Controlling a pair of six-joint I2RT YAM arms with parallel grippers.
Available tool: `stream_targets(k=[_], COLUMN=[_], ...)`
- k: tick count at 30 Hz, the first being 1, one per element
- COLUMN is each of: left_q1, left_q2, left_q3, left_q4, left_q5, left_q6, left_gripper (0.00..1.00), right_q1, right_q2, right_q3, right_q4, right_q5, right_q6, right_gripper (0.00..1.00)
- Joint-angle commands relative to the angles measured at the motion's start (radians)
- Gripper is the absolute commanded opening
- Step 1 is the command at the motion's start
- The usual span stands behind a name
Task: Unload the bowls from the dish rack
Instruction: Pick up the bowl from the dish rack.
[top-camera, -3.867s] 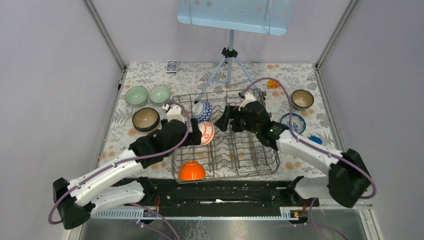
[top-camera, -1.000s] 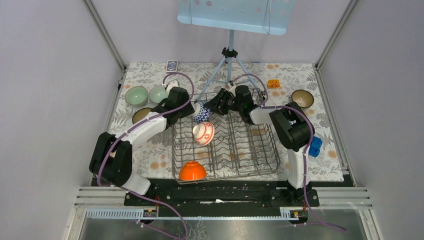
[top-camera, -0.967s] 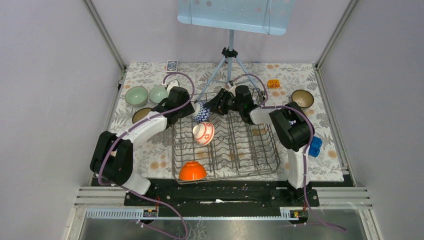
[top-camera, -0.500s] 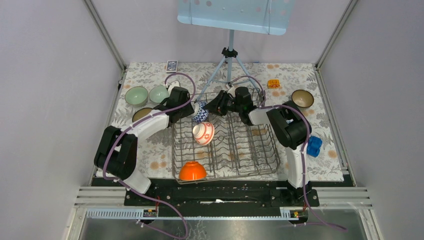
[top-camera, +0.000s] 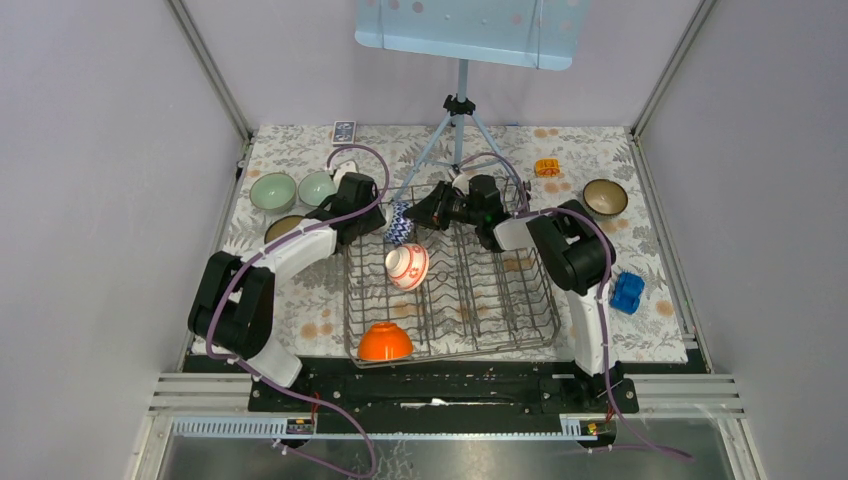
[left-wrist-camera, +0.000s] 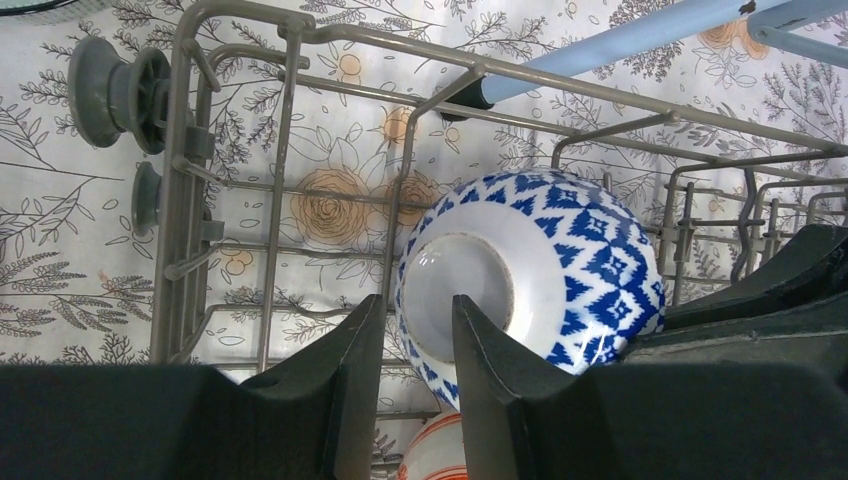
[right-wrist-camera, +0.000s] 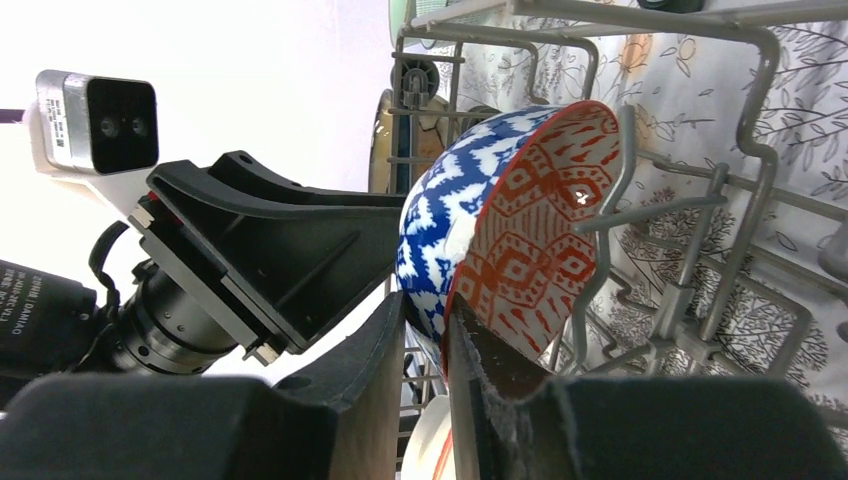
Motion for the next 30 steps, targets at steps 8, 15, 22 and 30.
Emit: stream_targets(k=[8, 15, 22, 30], left_q1=[-0.007, -0.007, -0.006, -0.003], left_q2=[0.017, 0.017, -0.013, -0.101], left_q3=[0.018, 0.019, 0.022, 0.027], left_q4=[0.031, 0.025, 0.002, -0.044], left_q5=[0.017, 0.009, -0.021, -0.067], left_q6=[0.007, 0.007, 0.007, 0.011], left_gripper=[0.35, 0.34, 0.34, 0.37], right_q1=[0.038, 0.043, 0.043, 0.042], right_q2=[0.062, 0.073, 0.07, 0.076], right_q3=[0.088, 0.092, 0.096, 0.12], right_q4=[0.124, 0.143, 0.18, 0.25], right_q5=[-0.066, -0.069, -0.081, -0.087], right_q6=[0.071, 0.086, 0.108, 0.153], right_gripper=[0.31, 0.22, 0.0, 0.0])
